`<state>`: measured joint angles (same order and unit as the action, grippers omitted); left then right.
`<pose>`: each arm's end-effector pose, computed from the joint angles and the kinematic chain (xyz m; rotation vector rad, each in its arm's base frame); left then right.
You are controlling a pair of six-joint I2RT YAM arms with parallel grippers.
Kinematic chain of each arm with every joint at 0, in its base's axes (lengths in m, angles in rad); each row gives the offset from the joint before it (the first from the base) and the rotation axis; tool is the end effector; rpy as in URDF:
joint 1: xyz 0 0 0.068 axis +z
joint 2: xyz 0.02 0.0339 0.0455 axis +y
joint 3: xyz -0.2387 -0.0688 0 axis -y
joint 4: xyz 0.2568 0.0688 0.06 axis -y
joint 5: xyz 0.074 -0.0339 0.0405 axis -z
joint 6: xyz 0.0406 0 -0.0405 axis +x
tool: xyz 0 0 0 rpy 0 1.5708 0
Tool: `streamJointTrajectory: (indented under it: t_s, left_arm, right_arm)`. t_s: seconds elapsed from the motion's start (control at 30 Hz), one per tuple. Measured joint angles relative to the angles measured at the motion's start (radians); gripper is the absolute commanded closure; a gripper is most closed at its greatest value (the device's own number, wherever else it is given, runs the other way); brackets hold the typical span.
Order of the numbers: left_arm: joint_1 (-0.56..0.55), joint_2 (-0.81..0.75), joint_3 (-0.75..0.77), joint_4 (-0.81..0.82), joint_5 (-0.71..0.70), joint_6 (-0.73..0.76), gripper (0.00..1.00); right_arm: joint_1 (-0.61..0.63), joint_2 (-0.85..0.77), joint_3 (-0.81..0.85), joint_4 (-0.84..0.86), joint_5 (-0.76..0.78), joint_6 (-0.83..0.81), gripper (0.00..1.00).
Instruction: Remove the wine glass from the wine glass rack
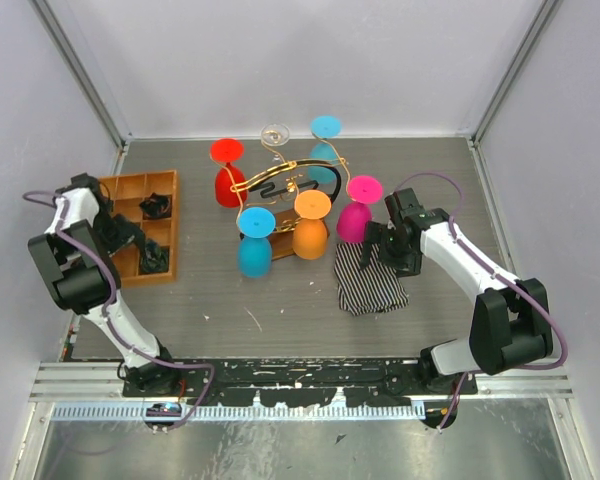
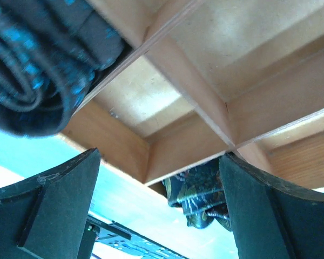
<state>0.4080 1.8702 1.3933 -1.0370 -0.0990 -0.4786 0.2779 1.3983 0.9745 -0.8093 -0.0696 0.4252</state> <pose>0.3221 0.1436 0.1628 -1.3240 2.7783 0.1493 0.2644 0.0784 0.1897 0.1920 2.8305 0.2593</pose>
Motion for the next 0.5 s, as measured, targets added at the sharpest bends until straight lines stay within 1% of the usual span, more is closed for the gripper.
streamJointTrajectory:
  t_s: [0.1, 0.17, 0.37, 0.5]
  left_arm:
    - [0.036, -0.045, -0.006, -0.014, -0.014, -0.014, 0.00]
    - [0.034, -0.082, -0.006, -0.018, -0.011, -0.024, 0.00]
    - [-0.043, -0.166, -0.002, -0.017, 0.049, -0.051, 0.01]
    - [-0.111, -0.168, 0.019, -0.018, 0.091, -0.063, 0.01]
  right_arm:
    - [0.000, 0.000, 0.000, 0.000, 0.001, -0.001, 0.00]
    - [0.000, 0.000, 0.000, 0.000, -0.001, -0.003, 0.00]
    - [0.000, 0.013, -0.007, 0.000, -0.023, -0.009, 0.00]
    - [0.010, 0.085, -0.008, 0.000, -0.027, -0.017, 0.00]
